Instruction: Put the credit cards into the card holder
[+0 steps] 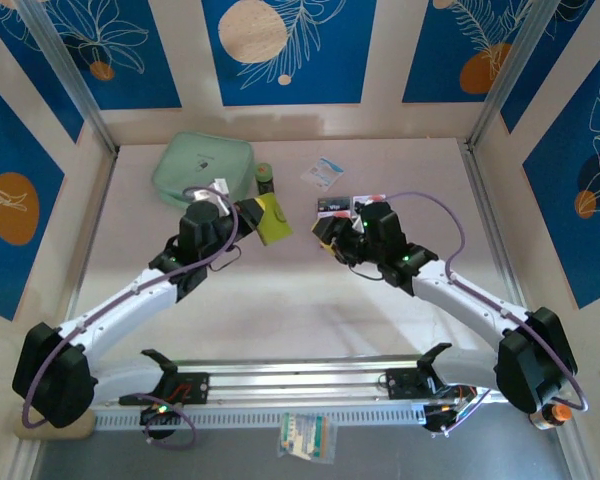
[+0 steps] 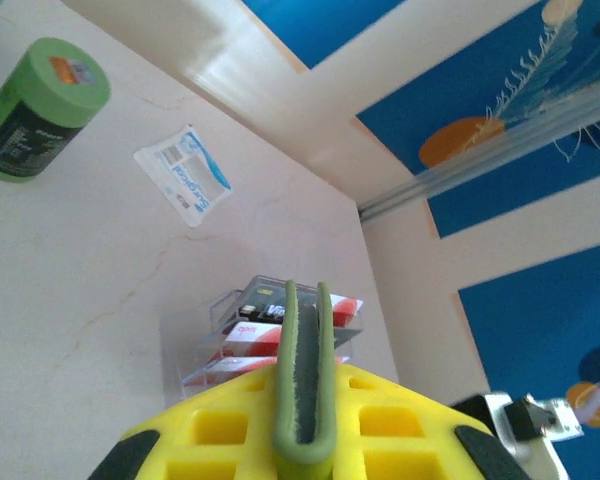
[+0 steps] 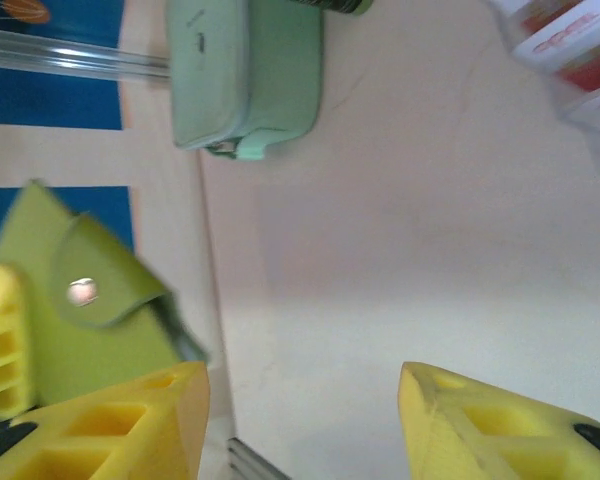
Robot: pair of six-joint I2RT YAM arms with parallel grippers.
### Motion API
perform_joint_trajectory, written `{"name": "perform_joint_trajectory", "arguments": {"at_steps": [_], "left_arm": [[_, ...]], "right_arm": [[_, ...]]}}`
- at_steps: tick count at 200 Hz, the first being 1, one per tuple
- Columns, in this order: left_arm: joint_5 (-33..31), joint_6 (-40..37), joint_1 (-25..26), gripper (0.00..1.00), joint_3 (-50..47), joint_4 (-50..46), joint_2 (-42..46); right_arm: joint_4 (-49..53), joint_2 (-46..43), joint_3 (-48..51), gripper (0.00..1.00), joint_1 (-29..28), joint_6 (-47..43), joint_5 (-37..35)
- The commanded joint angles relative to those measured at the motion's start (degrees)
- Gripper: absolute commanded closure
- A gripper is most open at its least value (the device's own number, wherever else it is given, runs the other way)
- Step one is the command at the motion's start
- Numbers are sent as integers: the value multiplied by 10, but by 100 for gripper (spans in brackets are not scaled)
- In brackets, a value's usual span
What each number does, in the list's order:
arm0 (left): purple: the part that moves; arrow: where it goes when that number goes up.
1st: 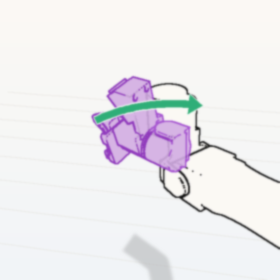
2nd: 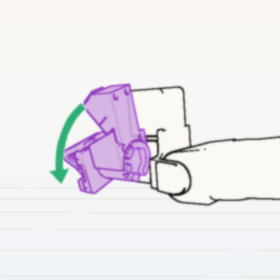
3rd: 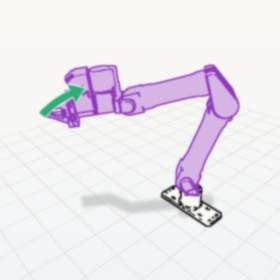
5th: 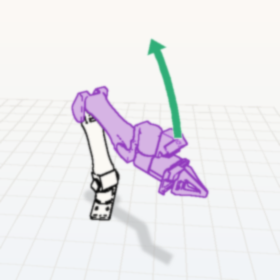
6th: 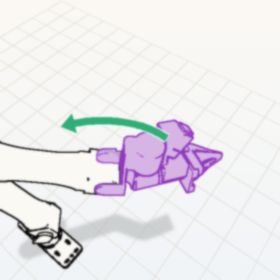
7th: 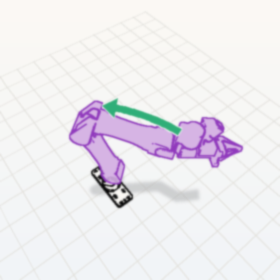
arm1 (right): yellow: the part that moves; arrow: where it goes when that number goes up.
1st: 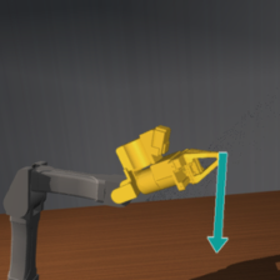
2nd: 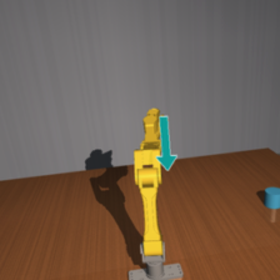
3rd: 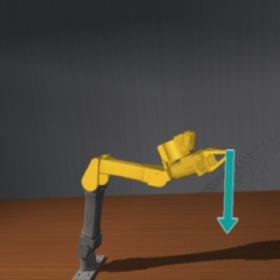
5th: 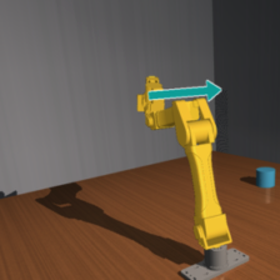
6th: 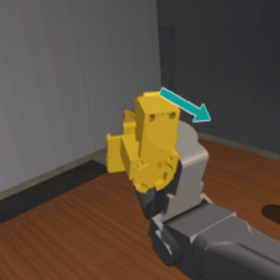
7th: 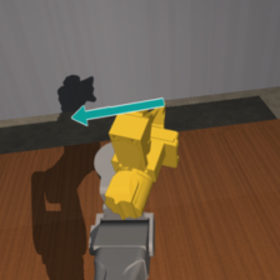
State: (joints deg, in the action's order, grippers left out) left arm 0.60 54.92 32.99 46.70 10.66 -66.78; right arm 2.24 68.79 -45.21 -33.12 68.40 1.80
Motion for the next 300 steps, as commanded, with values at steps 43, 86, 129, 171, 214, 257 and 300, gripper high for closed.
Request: {"name": "perform_joint_trajectory", "arguments": {"at_steps": [43, 86, 129, 171, 214, 257, 300], "left_arm": [[75, -86, -4, 100, 94, -184, -2], [82, -83, -3, 100, 104, -190, -9], [85, -82, -3, 100, 107, -191, -11], [87, -77, -3, 100, 104, -182, -11], [90, -74, -3, 100, 101, -178, -11], [94, -66, -3, 100, 98, -160, -15], [95, -63, -3, 100, 99, -152, -19]], "right_arm": [[192, 49, -177, 40, -61, -279, -73], [218, 103, -246, 39, -113, -328, -124], [202, 136, -269, 40, -124, -331, -124], [203, 170, -284, 44, -124, -333, -135], [199, 180, -284, 47, -126, -334, -138], [235, 212, -304, 64, -125, -327, -149], [229, 224, -285, 76, -128, -312, -147]]}}
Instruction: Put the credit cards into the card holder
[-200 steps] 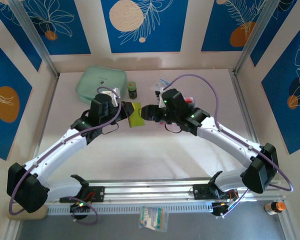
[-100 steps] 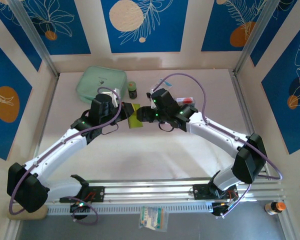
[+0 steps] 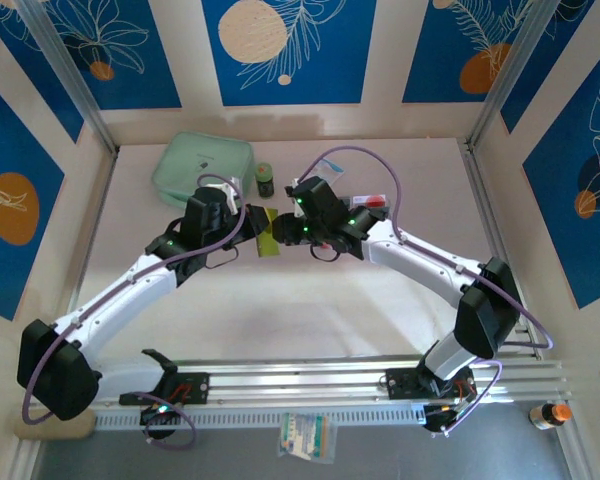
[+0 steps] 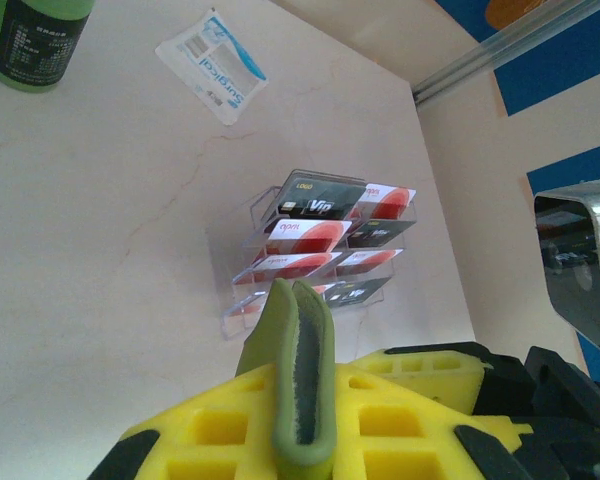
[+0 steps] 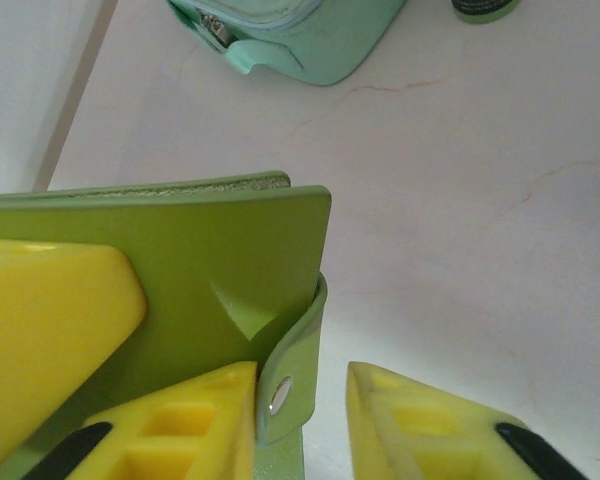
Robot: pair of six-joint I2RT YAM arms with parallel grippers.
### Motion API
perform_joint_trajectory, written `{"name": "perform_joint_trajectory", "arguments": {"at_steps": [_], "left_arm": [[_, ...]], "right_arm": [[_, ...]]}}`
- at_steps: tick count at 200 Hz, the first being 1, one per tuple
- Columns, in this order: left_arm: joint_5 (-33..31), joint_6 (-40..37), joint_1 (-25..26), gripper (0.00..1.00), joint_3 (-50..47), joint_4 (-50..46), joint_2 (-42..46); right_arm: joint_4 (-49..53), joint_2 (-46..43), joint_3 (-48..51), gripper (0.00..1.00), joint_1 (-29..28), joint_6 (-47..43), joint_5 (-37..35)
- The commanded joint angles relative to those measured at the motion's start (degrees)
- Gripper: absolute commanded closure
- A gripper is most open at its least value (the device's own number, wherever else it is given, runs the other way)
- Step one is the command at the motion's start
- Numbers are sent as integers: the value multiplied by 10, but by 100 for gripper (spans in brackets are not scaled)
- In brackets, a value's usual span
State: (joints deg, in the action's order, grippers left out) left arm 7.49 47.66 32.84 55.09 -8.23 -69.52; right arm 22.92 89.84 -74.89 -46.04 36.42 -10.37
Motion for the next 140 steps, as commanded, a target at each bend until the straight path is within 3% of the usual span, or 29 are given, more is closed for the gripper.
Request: {"name": "perform_joint_trajectory", "arguments": {"at_steps": [1, 16, 53, 103, 140], "left_arm": [[26, 9, -1, 100, 15, 37, 8], [26, 10, -2, 100, 14, 41, 8], [28, 21, -2, 100, 7, 57, 8], [35, 40, -2, 100, -5, 85, 20], [67, 108, -2, 100, -22, 166, 34]], "right_arm": [[22, 14, 12, 76, 2, 7, -25], [17, 15, 18, 79, 1, 12, -23], [4, 24, 30, 100, 1, 20, -11], [5, 27, 62, 100, -3, 33, -45], [35, 49, 76, 100, -5, 33, -118]]}}
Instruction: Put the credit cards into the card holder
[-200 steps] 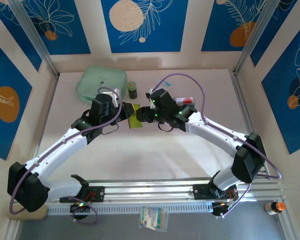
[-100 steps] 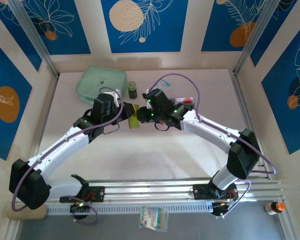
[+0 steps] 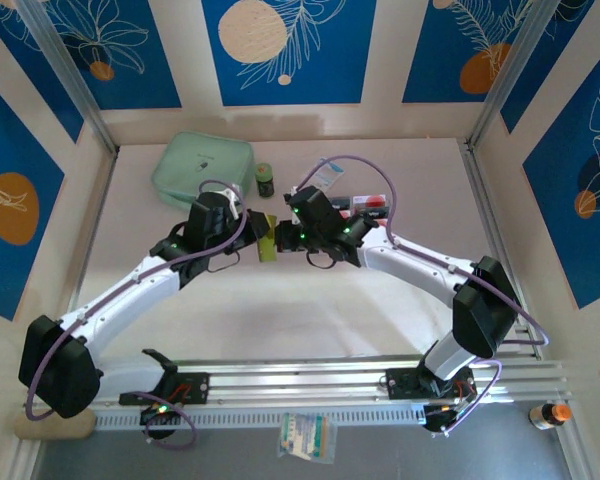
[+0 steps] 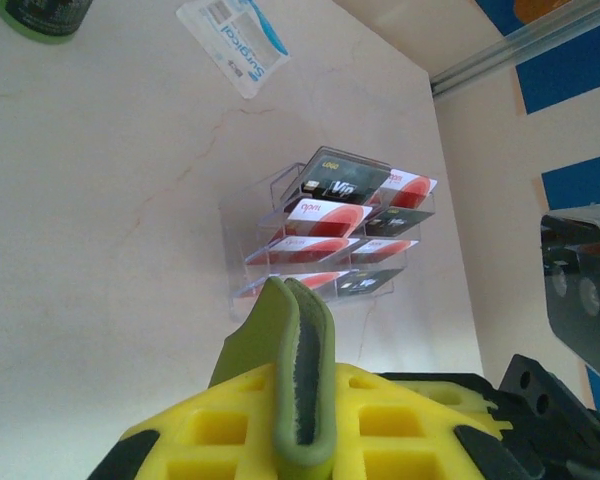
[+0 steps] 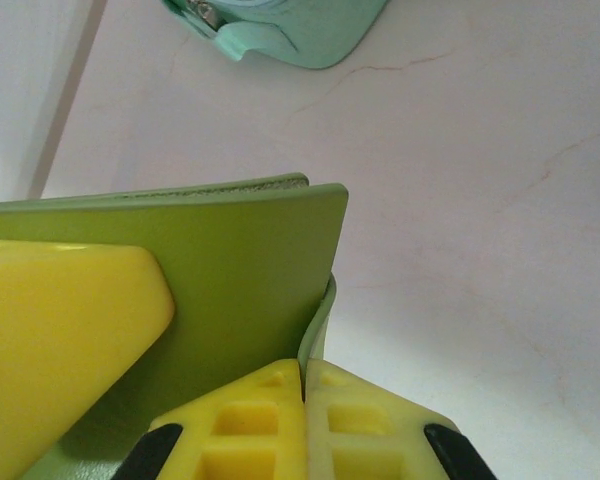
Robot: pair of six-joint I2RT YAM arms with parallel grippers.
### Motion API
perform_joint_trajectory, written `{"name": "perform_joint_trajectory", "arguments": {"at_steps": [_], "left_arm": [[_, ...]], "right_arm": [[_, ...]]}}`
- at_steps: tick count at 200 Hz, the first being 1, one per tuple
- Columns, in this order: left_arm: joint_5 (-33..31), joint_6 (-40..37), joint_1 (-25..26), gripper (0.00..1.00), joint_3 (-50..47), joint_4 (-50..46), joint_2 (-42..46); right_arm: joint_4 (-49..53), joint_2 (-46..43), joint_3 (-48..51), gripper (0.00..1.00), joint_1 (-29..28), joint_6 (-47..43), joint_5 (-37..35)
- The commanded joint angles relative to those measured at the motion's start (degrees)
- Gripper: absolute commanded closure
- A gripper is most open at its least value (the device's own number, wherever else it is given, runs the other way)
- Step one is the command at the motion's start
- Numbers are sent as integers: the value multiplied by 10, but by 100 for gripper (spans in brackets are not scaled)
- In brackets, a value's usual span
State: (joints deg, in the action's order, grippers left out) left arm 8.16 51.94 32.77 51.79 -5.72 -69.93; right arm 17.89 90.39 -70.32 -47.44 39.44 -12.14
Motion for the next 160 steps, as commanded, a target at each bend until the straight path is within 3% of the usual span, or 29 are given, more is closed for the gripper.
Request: {"name": "perform_joint_trajectory", "arguments": {"at_steps": [1, 45, 160], "left_arm": [[61, 68, -1, 100, 11, 144, 39], [95, 142, -1, 100, 38, 202, 68], [87, 177, -3, 100, 85, 186, 142]], "right_arm": [[86, 45, 31, 100, 10, 3, -101], [86, 64, 65, 100, 48, 12, -104], [90, 76, 86, 100, 109, 3, -52]]}}
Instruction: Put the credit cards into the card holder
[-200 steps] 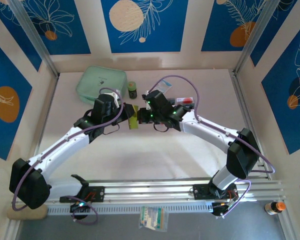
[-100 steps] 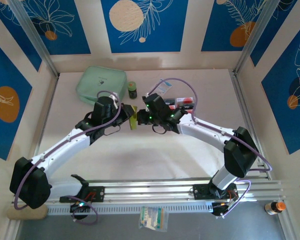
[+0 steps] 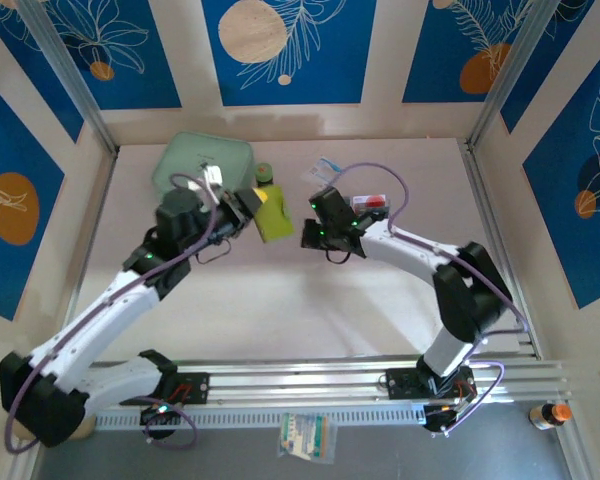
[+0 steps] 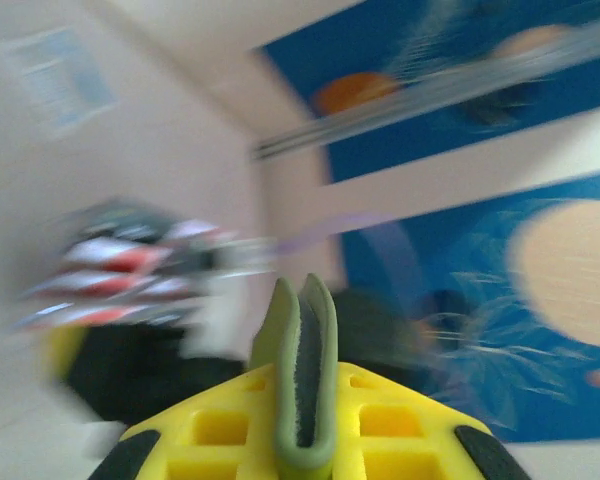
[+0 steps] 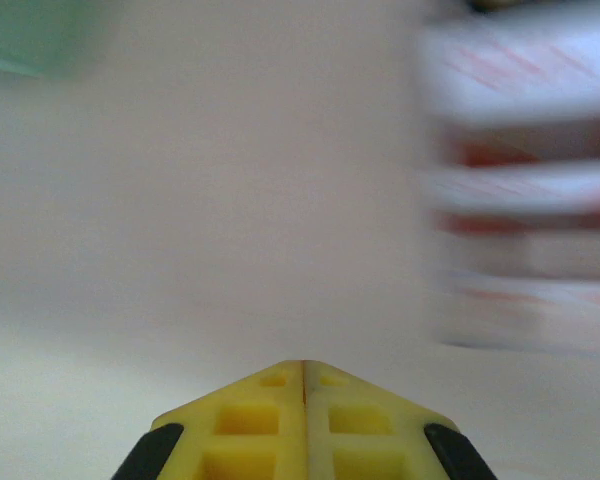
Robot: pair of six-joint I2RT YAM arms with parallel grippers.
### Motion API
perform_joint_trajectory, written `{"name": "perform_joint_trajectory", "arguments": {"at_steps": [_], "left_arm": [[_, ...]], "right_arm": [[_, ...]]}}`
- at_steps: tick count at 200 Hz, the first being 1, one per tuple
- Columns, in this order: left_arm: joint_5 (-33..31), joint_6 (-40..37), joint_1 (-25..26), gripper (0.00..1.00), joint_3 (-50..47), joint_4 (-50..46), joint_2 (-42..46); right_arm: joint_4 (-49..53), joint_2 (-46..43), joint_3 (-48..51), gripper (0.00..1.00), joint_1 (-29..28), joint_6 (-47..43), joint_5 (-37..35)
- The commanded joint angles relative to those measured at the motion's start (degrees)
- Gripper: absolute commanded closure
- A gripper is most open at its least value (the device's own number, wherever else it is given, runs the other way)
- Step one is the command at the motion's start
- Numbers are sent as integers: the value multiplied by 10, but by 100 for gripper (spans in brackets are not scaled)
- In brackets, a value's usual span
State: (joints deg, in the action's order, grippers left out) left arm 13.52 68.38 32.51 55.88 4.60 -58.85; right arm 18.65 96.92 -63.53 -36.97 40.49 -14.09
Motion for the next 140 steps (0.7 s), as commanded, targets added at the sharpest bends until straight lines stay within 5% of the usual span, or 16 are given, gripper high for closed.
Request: {"name": "perform_joint_trajectory", "arguments": {"at_steps": [1, 99, 140], "left_arm": [[33, 12, 0, 100, 45, 81, 31], [27, -78, -5, 100, 3, 24, 15], [12, -134, -5, 100, -14, -4, 10]], "right_arm": [[82, 10, 18, 100, 4, -8, -32], [82, -238, 3, 100, -23, -9, -3], [66, -291, -24, 49, -26, -5, 29]]}}
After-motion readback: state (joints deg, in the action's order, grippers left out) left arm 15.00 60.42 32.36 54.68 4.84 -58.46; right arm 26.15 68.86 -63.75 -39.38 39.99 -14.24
